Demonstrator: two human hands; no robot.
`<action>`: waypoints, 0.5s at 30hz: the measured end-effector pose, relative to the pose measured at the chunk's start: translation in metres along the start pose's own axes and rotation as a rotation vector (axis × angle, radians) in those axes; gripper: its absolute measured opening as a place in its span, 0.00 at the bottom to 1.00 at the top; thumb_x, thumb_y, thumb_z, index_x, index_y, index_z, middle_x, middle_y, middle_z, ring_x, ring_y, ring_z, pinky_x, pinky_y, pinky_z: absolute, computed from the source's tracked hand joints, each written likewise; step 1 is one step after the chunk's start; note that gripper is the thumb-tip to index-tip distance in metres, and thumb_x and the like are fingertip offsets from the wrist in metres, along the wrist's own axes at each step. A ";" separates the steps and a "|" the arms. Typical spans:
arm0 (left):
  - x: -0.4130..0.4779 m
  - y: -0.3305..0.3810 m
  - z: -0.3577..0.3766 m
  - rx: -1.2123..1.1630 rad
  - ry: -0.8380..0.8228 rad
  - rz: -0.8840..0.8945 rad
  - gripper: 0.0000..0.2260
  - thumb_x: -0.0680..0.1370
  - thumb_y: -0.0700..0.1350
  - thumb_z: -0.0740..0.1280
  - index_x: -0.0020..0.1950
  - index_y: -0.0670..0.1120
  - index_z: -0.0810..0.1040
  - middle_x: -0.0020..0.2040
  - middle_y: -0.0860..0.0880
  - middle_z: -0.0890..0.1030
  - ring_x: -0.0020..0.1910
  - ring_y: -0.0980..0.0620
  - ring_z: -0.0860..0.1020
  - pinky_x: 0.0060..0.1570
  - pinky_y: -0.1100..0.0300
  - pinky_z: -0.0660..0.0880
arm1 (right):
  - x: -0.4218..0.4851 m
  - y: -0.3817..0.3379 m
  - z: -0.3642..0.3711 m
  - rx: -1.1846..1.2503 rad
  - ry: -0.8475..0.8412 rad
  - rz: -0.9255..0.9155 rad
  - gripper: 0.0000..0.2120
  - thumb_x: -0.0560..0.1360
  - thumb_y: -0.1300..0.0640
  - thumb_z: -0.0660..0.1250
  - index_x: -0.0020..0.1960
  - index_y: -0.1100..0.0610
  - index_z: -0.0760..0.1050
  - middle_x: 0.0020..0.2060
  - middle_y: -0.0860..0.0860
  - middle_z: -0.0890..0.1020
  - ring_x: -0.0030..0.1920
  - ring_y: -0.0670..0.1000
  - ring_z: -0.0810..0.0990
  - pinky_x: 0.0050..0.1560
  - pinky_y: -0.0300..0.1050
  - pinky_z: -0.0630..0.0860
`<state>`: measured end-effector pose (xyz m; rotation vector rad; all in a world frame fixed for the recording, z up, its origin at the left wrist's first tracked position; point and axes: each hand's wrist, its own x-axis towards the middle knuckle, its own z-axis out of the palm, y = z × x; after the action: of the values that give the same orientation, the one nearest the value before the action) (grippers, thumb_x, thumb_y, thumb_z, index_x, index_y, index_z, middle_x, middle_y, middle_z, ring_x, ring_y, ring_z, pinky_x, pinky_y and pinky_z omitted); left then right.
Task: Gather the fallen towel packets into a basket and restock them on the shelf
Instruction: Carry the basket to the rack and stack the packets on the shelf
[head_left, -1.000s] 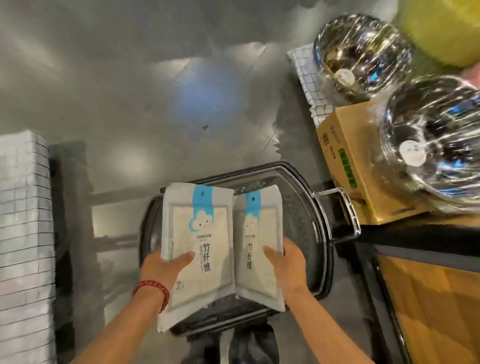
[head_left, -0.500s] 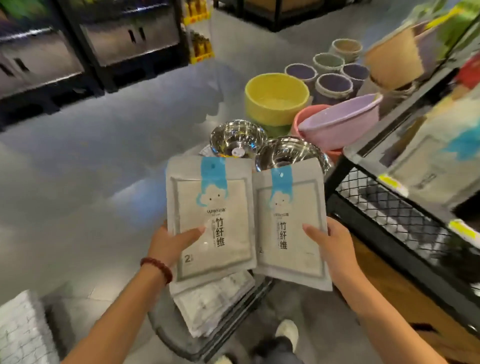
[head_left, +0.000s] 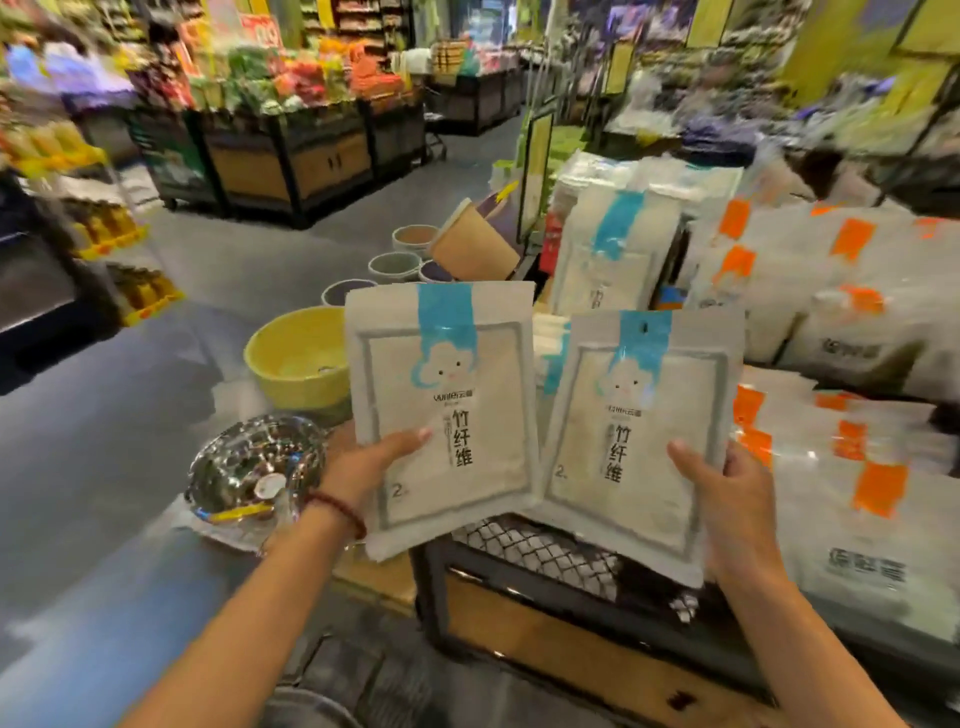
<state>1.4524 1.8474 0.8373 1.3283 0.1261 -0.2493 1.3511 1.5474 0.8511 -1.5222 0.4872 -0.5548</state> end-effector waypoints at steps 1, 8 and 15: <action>0.016 -0.001 0.016 0.021 -0.026 -0.004 0.29 0.56 0.47 0.78 0.55 0.41 0.81 0.50 0.43 0.84 0.49 0.43 0.82 0.47 0.51 0.78 | 0.016 -0.001 -0.007 0.003 0.040 -0.012 0.04 0.74 0.59 0.69 0.48 0.54 0.79 0.41 0.52 0.85 0.42 0.54 0.84 0.38 0.48 0.80; 0.106 -0.022 0.097 0.176 -0.123 0.122 0.14 0.61 0.43 0.77 0.46 0.47 0.83 0.43 0.48 0.85 0.43 0.48 0.84 0.38 0.58 0.80 | 0.087 0.010 -0.027 -0.044 0.213 -0.036 0.02 0.74 0.57 0.69 0.45 0.51 0.77 0.42 0.49 0.83 0.40 0.46 0.83 0.33 0.38 0.77; 0.177 -0.073 0.123 0.240 -0.218 -0.004 0.10 0.69 0.35 0.74 0.48 0.46 0.82 0.42 0.49 0.85 0.42 0.51 0.84 0.37 0.62 0.79 | 0.110 0.036 -0.007 -0.174 0.279 -0.017 0.08 0.75 0.58 0.67 0.42 0.45 0.75 0.39 0.44 0.82 0.40 0.43 0.82 0.36 0.38 0.79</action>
<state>1.5985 1.6927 0.7570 1.5287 -0.0883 -0.4206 1.4345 1.4737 0.8202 -1.6229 0.7536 -0.7596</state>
